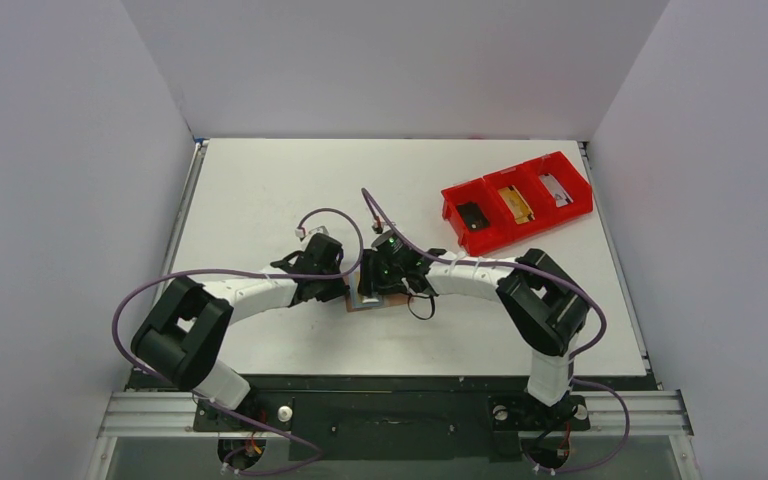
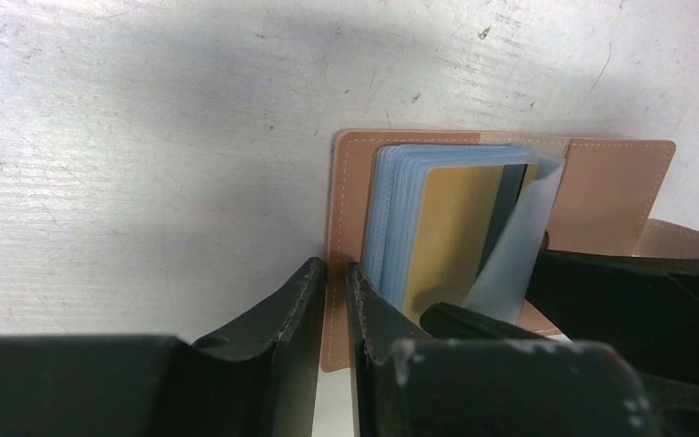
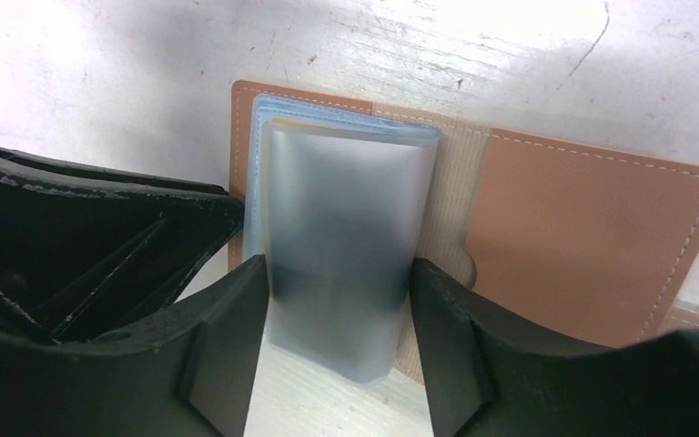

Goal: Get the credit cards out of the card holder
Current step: Open the card holder at the center of the board.

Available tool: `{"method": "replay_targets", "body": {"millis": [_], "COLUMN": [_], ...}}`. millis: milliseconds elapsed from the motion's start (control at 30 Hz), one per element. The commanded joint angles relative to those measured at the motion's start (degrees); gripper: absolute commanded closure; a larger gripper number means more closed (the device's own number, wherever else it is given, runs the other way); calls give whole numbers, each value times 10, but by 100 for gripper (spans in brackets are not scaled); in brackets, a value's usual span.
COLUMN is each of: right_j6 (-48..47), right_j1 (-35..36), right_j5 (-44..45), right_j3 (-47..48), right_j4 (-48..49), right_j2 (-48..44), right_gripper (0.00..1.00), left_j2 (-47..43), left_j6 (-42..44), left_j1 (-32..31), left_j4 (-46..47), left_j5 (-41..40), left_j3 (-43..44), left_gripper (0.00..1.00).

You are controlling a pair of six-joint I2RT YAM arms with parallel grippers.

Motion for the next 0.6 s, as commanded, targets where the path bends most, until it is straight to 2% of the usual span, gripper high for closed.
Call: {"method": "replay_targets", "body": {"millis": [0,33,133,267,400,567], "right_j6": [14,15,19,23,23,38], "right_j1": [-4,-4,-10,-18,-26,-42], "right_j5": [0,-2,-16,-42,-70,-112], "right_j3": [-28,-31,-49,-67,-78,-90], "right_j4": [11,15,31,65,90,120], "right_j2": [-2,-4,-16,-32,-47,-59], "right_gripper": [48,50,64,75,76,82], "left_j2": [-11,-12,-15,-22,-36,-73], "left_j6": [-3,-3,-3,-3,5,23], "left_j1": [-2,-2,-2,-2,-3,-8], "left_j4": [-3,-5,-6,-9,-24,-73], "left_j5": [-8,-9,-9,-9,-13,-36], "left_j3": [-10,-10,-11,-10,0,33], "left_gripper": [87,87,87,87,87,85]}}
